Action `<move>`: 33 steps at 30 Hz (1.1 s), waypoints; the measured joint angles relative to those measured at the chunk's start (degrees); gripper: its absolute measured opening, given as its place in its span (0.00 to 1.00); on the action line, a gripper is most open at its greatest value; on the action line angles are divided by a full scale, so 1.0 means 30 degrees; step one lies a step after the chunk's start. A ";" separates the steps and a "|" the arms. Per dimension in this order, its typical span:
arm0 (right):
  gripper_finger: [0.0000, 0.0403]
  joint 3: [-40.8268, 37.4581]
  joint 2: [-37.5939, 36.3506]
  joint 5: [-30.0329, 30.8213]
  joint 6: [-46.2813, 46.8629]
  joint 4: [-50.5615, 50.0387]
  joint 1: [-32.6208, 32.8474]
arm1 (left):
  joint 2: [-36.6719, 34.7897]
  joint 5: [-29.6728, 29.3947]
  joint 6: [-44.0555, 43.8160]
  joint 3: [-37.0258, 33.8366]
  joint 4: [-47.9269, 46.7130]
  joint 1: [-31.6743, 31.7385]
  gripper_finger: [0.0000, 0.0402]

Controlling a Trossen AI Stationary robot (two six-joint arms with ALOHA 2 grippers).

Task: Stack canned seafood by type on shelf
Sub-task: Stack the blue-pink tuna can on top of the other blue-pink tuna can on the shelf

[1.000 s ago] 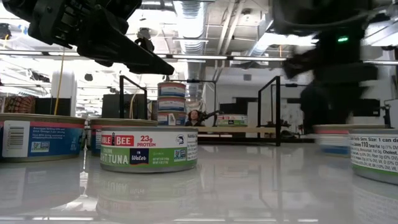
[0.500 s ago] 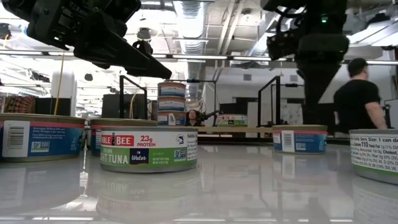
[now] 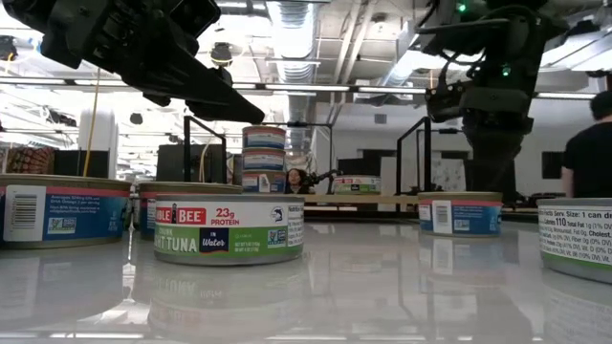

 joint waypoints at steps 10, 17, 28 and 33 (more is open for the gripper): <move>0.14 -0.1076 -0.0215 -0.1189 -0.0292 0.0381 -0.1361 | 0.0000 -0.0060 -0.0166 0.0000 -0.0183 0.0000 0.71; 0.03 -0.2364 -0.0053 -0.1143 0.0216 -0.0271 -0.2614 | 0.0000 -0.0032 -0.0204 0.0000 -0.0291 0.0000 0.71; 0.15 -0.2750 -0.1739 -0.0741 -0.0385 -0.1002 -0.3952 | -0.0007 -0.0155 -0.0146 0.0000 -0.0444 0.0000 0.71; 0.15 -0.1812 -0.3971 -0.0584 -0.1604 -0.2085 -0.2741 | -0.0007 -0.0165 0.0000 0.0000 -0.0464 0.0000 0.71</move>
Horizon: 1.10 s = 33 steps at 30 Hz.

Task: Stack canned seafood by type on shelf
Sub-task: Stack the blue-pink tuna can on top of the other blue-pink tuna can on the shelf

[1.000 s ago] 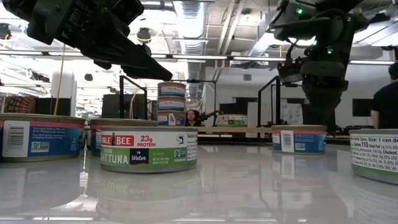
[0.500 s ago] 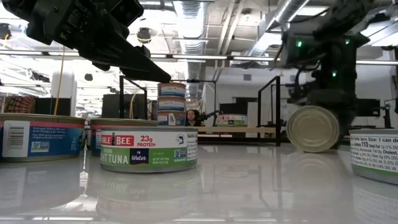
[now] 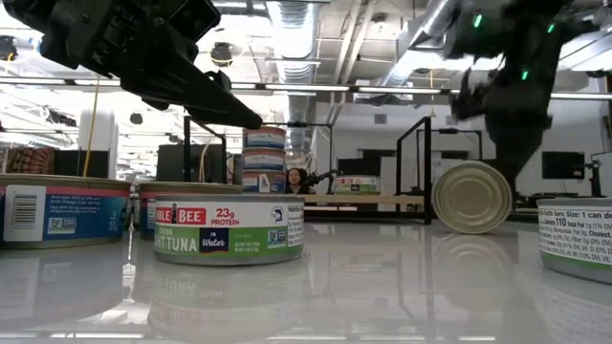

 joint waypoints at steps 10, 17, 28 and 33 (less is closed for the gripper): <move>0.27 0.0234 -0.1359 0.1162 0.0323 -0.0602 0.4781 | 0.0000 -0.1516 -0.0434 0.0000 0.2144 0.0127 0.71; 0.41 0.0144 -0.0329 0.4515 0.3290 -0.3427 0.6986 | 0.0000 0.0279 -0.0291 0.1549 0.1246 0.3074 0.70; 0.42 -0.1208 0.1478 0.7391 0.3767 0.1139 0.8929 | 0.0833 0.3573 0.0047 0.5388 -0.1024 0.6092 0.68; 0.42 -0.1412 0.1109 0.8571 0.3785 0.2116 1.0012 | 0.3871 0.3821 0.1138 0.8118 -0.3264 0.6193 0.68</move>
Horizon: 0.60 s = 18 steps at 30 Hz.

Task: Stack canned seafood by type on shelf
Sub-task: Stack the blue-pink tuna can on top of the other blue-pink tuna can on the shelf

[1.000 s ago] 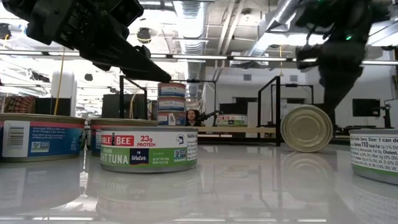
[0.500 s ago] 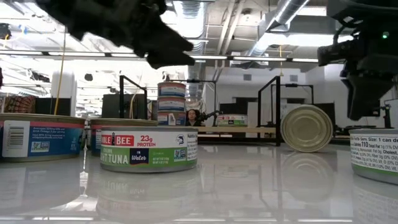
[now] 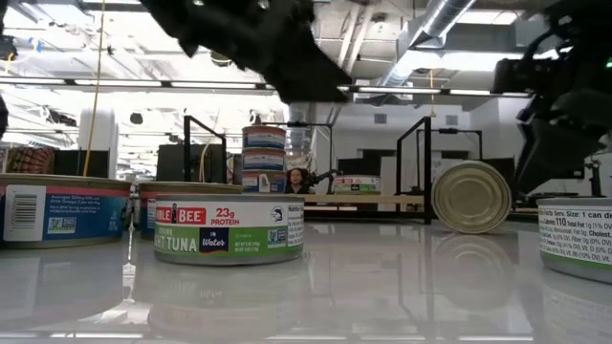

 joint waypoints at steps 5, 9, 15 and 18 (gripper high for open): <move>0.42 0.0000 -0.0901 0.0423 0.0792 -0.0076 0.1090 | 0.3593 -0.0266 0.1382 0.3145 -0.1536 0.0219 0.68; 0.42 0.0000 -0.1397 0.1642 0.1413 -0.0242 0.1974 | 0.6023 0.0510 0.2138 0.5952 -0.3097 0.0481 0.68; 0.42 0.0000 -0.1394 0.2012 0.1589 -0.0001 0.2398 | 0.8925 0.1108 0.3363 1.0790 -0.6438 0.0674 0.68; 0.42 0.0000 -0.1393 0.2017 0.2080 -0.0081 0.2497 | 1.0074 0.1106 0.4154 1.3170 -0.8911 0.0678 0.69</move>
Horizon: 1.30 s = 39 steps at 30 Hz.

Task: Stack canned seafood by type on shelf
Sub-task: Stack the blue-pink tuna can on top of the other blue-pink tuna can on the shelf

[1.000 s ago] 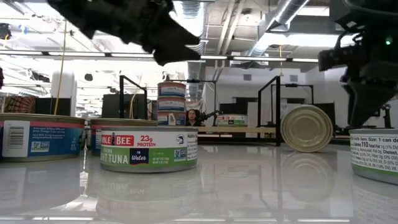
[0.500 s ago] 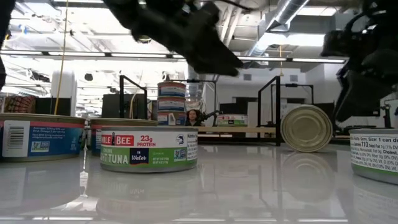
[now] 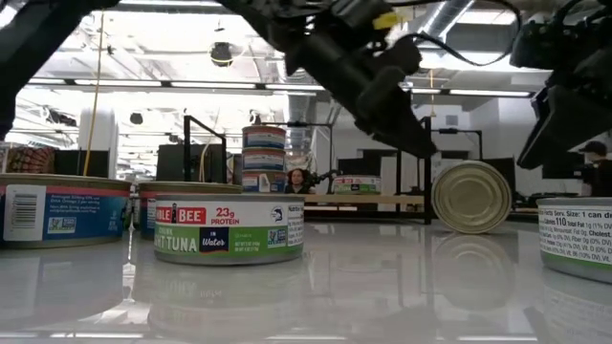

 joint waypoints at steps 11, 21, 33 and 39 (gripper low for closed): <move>0.42 0.0000 -0.0008 -0.0677 0.3270 -0.1260 0.1573 | 0.2033 0.0073 0.1730 0.2863 -0.2036 -0.0124 0.80; 0.42 0.0000 -0.0011 -0.0616 0.3791 -0.1633 0.2080 | 0.2524 0.1033 0.2768 0.2951 -0.0031 -0.0591 0.85; 0.42 0.0000 -0.0030 -0.0575 0.3696 -0.1595 0.2080 | 0.3570 -0.0007 0.2799 0.2875 -0.0355 -0.0643 0.76; 0.42 0.0000 -0.0030 -0.0506 0.3340 -0.1513 0.2080 | 0.3438 -0.0009 0.2686 0.2878 -0.1002 -0.0867 0.51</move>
